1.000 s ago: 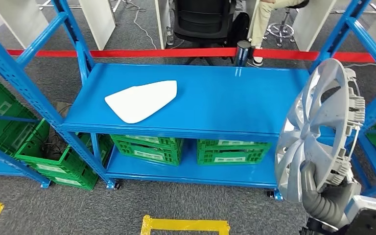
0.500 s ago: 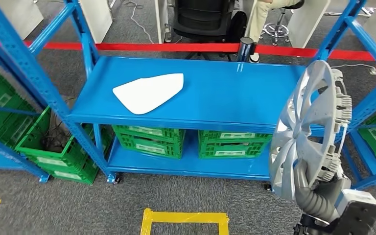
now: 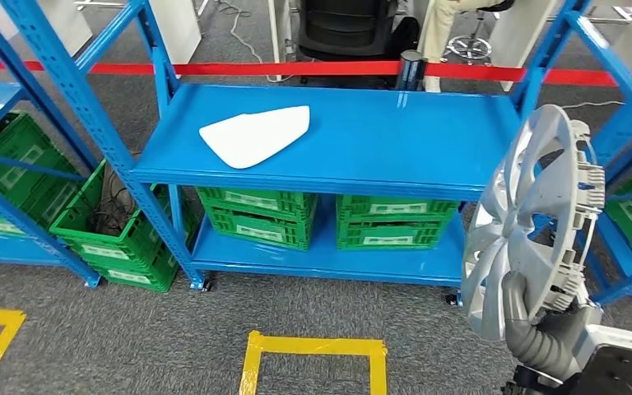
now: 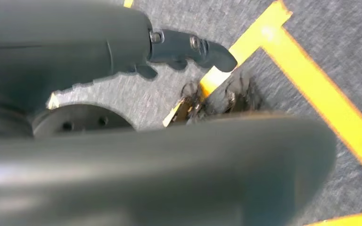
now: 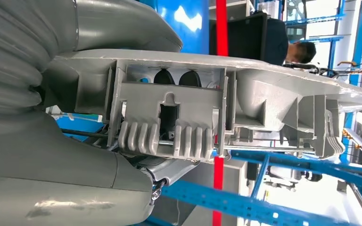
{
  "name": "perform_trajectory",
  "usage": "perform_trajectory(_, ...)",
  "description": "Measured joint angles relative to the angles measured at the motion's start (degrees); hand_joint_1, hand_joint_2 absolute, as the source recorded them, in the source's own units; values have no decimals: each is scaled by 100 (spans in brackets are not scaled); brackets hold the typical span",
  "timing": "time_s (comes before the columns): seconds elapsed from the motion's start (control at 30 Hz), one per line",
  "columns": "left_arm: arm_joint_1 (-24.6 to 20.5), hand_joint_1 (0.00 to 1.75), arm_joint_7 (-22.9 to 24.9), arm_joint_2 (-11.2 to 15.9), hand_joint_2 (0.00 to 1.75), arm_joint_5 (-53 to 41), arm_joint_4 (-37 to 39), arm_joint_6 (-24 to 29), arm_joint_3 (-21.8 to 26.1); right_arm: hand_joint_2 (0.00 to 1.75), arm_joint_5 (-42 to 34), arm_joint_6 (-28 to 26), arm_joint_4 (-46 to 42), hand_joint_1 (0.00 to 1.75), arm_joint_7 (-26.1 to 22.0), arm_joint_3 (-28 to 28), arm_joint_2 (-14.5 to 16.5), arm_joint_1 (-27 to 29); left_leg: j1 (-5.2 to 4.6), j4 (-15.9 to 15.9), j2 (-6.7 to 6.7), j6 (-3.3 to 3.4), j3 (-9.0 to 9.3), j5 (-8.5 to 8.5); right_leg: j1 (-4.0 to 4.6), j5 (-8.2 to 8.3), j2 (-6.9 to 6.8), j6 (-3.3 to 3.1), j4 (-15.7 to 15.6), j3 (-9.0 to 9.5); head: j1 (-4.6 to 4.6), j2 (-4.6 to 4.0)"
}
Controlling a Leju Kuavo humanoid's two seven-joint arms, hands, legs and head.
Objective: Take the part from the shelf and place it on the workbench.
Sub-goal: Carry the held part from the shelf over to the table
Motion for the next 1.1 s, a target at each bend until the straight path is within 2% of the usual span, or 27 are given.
perform_trajectory(0.03, 1, 0, 1, -3, 0, 0, 0, 0, -6, 175, 0, 0, 1, 175, 1, 0, -1, 2, 9, 363, 0, -24, -72, -297, 1, 60, 0, -14, 3, -64, -26, 0)
perform_trajectory(0.07, 1, 0, 0, -3, 0, 0, 1, 0, -12, 175, 0, 0, 2, 175, 1, 0, -1, 4, 17, 725, 0, -47, -115, -489, 2, 121, 0, -14, 12, -125, -43, 0)
perform_trajectory(0.1, 0, 0, -1, -2, 0, -1, 1, 0, -16, 175, 0, 0, 2, 175, 2, 0, -2, 5, 24, 981, 1, -64, -107, -545, 2, 185, -1, -8, 27, -196, -58, 0)
perform_trajectory(0.13, -1, 0, -1, 0, 0, -1, 1, 0, -19, 175, 0, 0, 2, 175, 2, 0, -2, 7, 31, 1056, 1, -75, -15, -471, 1, 248, 0, 3, 47, -272, -74, 0)
perform_trajectory(0.17, -3, 0, -1, 2, 0, -1, 1, 1, -21, 175, -1, 0, 3, 175, 3, 0, -2, 10, 40, 912, 2, -78, 184, -331, -2, 306, 2, 20, 71, -350, -96, 0)
perform_trajectory(0.2, -6, 0, -1, 3, 0, -1, 1, 1, -22, 175, -1, 0, 3, 175, 6, 1, -2, 13, 48, 575, 2, -77, 478, -208, -5, 354, 4, 41, 100, -427, -121, 0)
perform_trajectory(0.23, -13, 0, -1, 3, 0, -1, 1, 1, -24, 175, -1, 0, 3, 175, 8, 1, -2, 15, 47, 152, -1, -70, 817, -173, -3, 391, 4, 68, 130, -495, -152, 0)
perform_trajectory(0.27, -21, 0, -1, 3, 0, -1, 1, 1, -26, 175, -1, 0, 3, 175, 11, 1, -2, 13, 39, -231, -7, -53, 1090, -201, -2, 427, 1, 102, 160, -546, -172, 0)
perform_trajectory(0.3, -27, 0, -1, 3, 0, -1, 1, -1, -27, 175, 2, 0, 2, 175, 13, 1, -3, 7, 24, -493, -13, -31, 1254, -261, -2, 465, -5, 137, 183, -587, -186, 0)
perform_trajectory(0.33, -33, 0, -1, 4, 0, -4, 1, -1, -29, 175, 8, 0, 2, 175, 15, 1, -3, 2, 3, -613, -19, 3, 1311, -309, -7, 508, -12, 174, 194, -622, -194, 0)
perform_trajectory(0.4, -30, 0, 20, 6, 0, -50, 1, -2, -38, 175, 55, 0, 3, 175, 37, 7, -6, -4, -11, -659, -13, 112, 1205, -263, -30, 551, -13, 249, 219, -682, -185, 0)
perform_trajectory(0.43, -29, 0, 43, 7, 0, -94, 2, -1, -52, 175, 99, 1, 3, 175, 62, 10, -10, -3, -9, -667, -4, 176, 1144, -218, -40, 461, -5, 282, 294, -746, -177, 0)
perform_trajectory(0.5, -30, 0, 89, 14, 0, -183, 3, 0, -91, 175, 218, 2, 3, 175, 134, 15, -26, -7, -3, -685, 19, 282, 1014, -112, -52, -7, 13, 324, 758, -936, -134, 0)
perform_trajectory(0.57, -32, 0, 106, 26, 0, -214, 3, 0, -120, 175, 327, 2, 2, 175, 205, 22, -40, -16, -18, -678, 27, 320, 899, 8, -52, -496, 18, 335, 1477, -1101, -68, 0)
perform_trajectory(0.6, -32, 0, 109, 30, 0, -217, 3, 0, -130, 175, 368, 2, 2, 175, 234, 28, -44, -22, -25, -667, 27, 320, 824, 79, -51, -567, 19, 334, 1737, -1111, -42, 0)
perform_trajectory(0.63, -32, 0, 113, 30, 0, -217, 3, 0, -143, 175, 397, 2, 2, 175, 257, 34, -46, -25, -30, -649, 27, 315, 740, 146, -49, -505, 20, 329, 1824, -1042, -23, 0)
perform_trajectory(0.67, -31, 0, 116, 30, 0, -216, 3, 0, -156, 175, 416, 2, 2, 175, 274, 40, -47, -28, -32, -624, 27, 307, 637, 207, -47, -356, 21, 319, 1710, -879, -8, 0)
perform_trajectory(0.7, -31, 0, 119, 29, 0, -216, 3, 0, -169, 175, 426, 2, 2, 175, 286, 46, -49, -30, -32, -594, 25, 295, 547, 258, -46, -193, 22, 304, 1416, -634, 6, 0)
perform_trajectory(0.77, -31, 0, 120, 28, 0, -214, 3, 1, -187, 175, 432, 0, 2, 175, 302, 54, -50, -42, -42, -542, 24, 252, 412, 346, -30, -142, 23, 259, 598, -78, 26, 0)
perform_trajectory(0.8, -32, 0, 121, 28, 0, -213, 3, 1, -197, 175, 433, -2, 1, 175, 307, 57, -50, -47, -47, -527, 26, 219, 371, 396, -16, -190, 22, 237, 306, 85, 28, 0)
perform_trajectory(0.83, -32, 0, 121, 28, 0, -213, 3, 2, -207, 175, 434, -2, 1, 175, 310, 60, -50, -51, -46, -527, 29, 181, 345, 447, 1, -249, 22, 215, 141, 151, 27, 0)
perform_trajectory(0.9, -30, 0, 122, 30, 0, -213, 3, 4, -225, 175, 436, -2, 0, 175, 313, 64, -50, -52, -37, -543, 32, 109, 330, 530, 12, -203, 17, 157, 80, 99, 18, 0)
perform_trajectory(0.93, -29, 0, 123, 33, 0, -211, 4, 8, -230, 175, 437, -2, 0, 175, 314, 65, -50, -56, -29, -509, 26, 77, 308, 473, 4, -154, 6, 115, 62, 65, 14, 0)
perform_trajectory(0.97, -26, 0, 126, 33, 0, -210, 4, 11, -236, 175, 439, -1, 0, 175, 314, 66, -50, -59, -24, -385, 20, 52, 257, 306, -7, -98, -5, 71, 41, 30, -2, 0)
perform_trajectory(1.0, -24, 0, 130, 33, 0, -208, 5, 14, -243, 175, 443, -1, 0, 175, 313, 67, -50, -61, -15, -145, 15, 31, 181, 41, -17, -37, -16, 37, 29, -18, -27, 0)
perform_trajectory(1.07, -22, 0, 136, 28, 0, -204, 5, 17, -259, 175, 459, 0, 0, 175, 309, 66, -50, -61, 1, 580, 10, -10, 10, -536, -13, 85, -23, -3, 35, -135, -89, 0)
perform_trajectory(1.1, -23, 0, 136, 28, 0, -204, 5, 17, -264, 175, 469, 0, 0, 175, 307, 66, -50, -59, 5, 895, 10, -23, -21, -665, -8, 150, -22, -5, 44, -198, -114, 0)
